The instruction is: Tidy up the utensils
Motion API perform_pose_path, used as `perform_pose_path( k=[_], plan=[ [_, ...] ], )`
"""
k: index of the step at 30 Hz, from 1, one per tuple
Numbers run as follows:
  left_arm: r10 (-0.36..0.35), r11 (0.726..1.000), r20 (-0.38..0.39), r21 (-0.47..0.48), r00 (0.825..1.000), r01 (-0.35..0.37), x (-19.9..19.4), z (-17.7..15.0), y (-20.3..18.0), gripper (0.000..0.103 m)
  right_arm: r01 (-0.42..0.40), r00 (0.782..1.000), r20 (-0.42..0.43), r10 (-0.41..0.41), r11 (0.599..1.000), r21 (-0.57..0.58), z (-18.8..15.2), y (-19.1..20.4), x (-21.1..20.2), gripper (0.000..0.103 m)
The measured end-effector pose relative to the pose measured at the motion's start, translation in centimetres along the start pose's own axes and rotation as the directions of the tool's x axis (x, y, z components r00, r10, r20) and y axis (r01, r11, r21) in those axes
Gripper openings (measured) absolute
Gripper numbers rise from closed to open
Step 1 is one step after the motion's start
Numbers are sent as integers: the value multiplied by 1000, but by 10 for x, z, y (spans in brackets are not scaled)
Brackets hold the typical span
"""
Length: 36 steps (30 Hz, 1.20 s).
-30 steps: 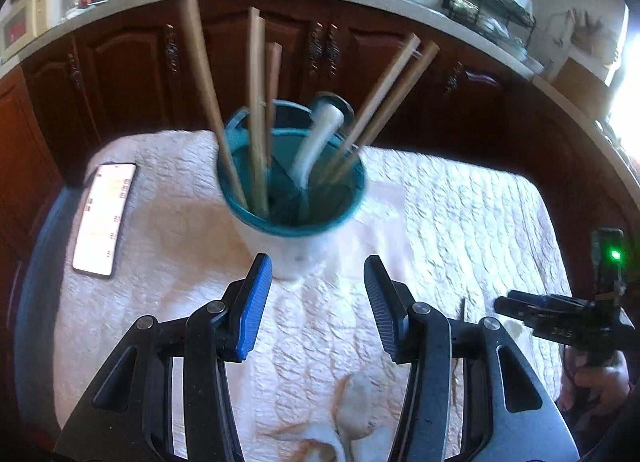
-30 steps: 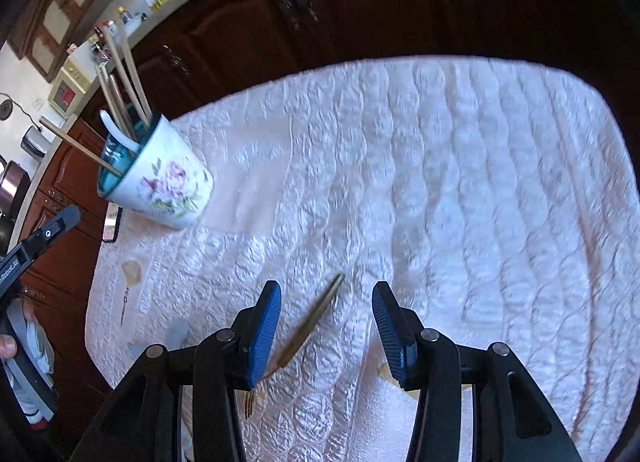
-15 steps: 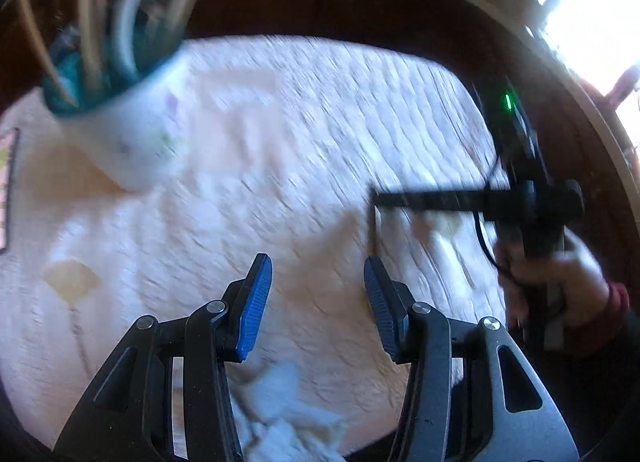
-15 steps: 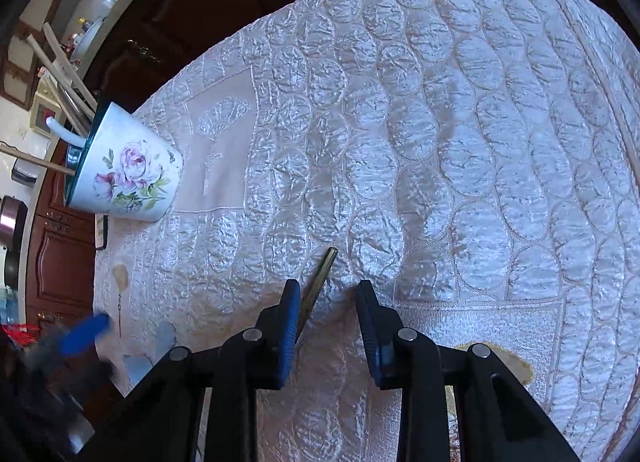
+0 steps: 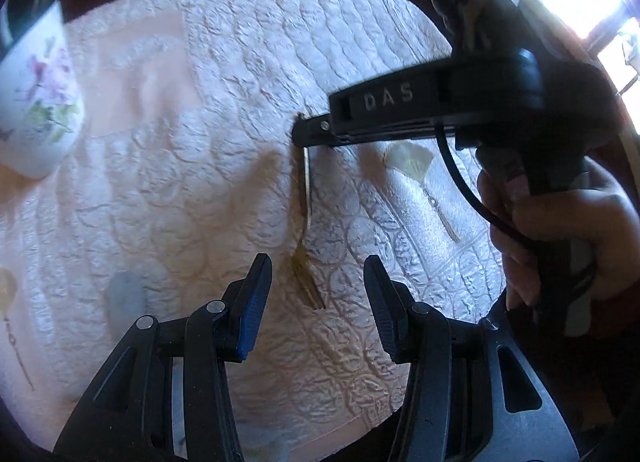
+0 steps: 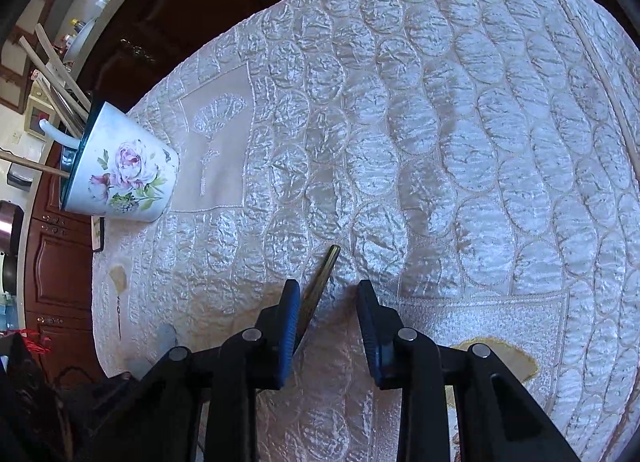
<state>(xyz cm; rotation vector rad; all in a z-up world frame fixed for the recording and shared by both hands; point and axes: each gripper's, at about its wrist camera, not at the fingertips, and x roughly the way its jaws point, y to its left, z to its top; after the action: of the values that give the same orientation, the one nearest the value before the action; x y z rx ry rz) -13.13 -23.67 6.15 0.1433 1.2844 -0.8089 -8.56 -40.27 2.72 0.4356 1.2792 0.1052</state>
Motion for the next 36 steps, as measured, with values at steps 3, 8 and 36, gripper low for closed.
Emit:
perform_pose_path(
  k=[3, 8, 36],
  plan=[
    [0, 1000, -23, -11, 1000, 0, 10, 1, 2, 22, 11, 1000, 0, -11, 1000, -1, -2, 3, 4, 29],
    [-10, 998, -14, -57, 1000, 9, 15, 0, 12, 11, 35, 999, 0, -35, 999, -18, -2, 9, 11, 29],
    [55, 994, 286, -109, 957, -24, -124, 1, 63, 2, -154, 950, 229, 211, 957, -247, 28, 121, -83, 0]
  ],
)
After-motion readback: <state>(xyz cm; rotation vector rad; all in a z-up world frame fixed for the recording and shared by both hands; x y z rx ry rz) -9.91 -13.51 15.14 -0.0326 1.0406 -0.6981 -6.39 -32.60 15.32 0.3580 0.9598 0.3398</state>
